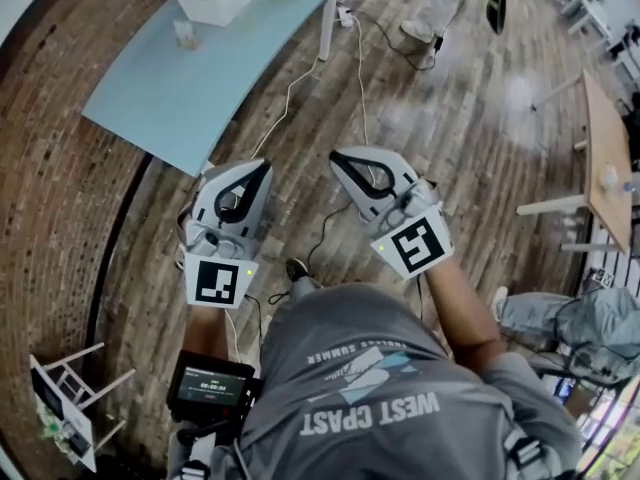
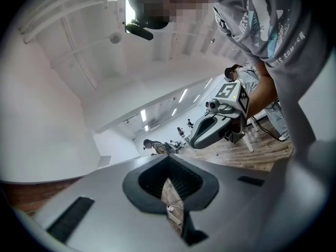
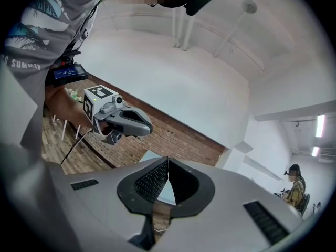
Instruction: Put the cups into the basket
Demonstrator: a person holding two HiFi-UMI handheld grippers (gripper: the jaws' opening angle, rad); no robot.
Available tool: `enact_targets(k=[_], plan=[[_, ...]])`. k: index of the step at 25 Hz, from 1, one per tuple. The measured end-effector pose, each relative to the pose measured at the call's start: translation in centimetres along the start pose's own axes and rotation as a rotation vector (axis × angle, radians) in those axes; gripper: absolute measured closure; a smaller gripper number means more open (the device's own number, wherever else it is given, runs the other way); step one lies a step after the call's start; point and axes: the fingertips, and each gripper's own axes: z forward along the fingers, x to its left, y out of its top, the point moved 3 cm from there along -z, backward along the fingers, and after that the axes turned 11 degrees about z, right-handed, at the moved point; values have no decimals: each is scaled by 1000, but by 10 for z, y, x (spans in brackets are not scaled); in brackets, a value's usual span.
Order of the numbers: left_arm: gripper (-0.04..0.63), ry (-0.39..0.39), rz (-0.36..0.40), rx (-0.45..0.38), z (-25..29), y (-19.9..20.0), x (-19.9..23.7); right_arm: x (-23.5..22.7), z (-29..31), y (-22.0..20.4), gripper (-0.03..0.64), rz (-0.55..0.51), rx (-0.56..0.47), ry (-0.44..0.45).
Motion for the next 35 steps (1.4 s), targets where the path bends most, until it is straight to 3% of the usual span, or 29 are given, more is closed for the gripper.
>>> enact_targets(k=[11,17,28,35], plan=[[595,-6,-45,-13,8,-41,29,-10,45,3,603,-3,13,-12],[595,-5,-31,-9,56,-46,26,-54,46,-11,603,6,-14,-4],[595,49,19,91,134,-50,29,-132,45,-41,603,11,-60,85],[595,64,11,129,162,-57,32,-163,52,-54,603,20,-65,114]])
